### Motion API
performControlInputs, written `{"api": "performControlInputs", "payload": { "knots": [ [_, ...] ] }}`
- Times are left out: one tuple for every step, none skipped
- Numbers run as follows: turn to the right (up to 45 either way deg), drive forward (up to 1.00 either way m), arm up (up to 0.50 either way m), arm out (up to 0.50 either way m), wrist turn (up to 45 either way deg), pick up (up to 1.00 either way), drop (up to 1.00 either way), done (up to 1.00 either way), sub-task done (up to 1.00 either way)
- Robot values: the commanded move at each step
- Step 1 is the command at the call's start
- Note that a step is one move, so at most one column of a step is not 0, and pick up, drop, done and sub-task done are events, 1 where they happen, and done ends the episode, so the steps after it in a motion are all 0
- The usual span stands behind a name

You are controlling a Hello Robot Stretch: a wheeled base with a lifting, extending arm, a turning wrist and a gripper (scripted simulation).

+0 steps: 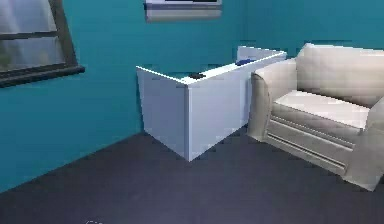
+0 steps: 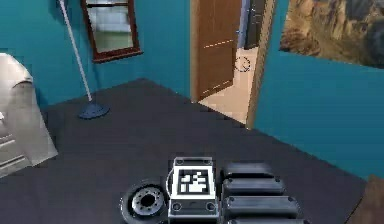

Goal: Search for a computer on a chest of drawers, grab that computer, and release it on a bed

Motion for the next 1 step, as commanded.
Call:
{"api": "performControlInputs", "payload": {
  "knots": [
    [-24.0, 0.00, 0.00, 0.00, 0.0, 0.00, 0.00, 0.00, 0.00]
  ]
}}
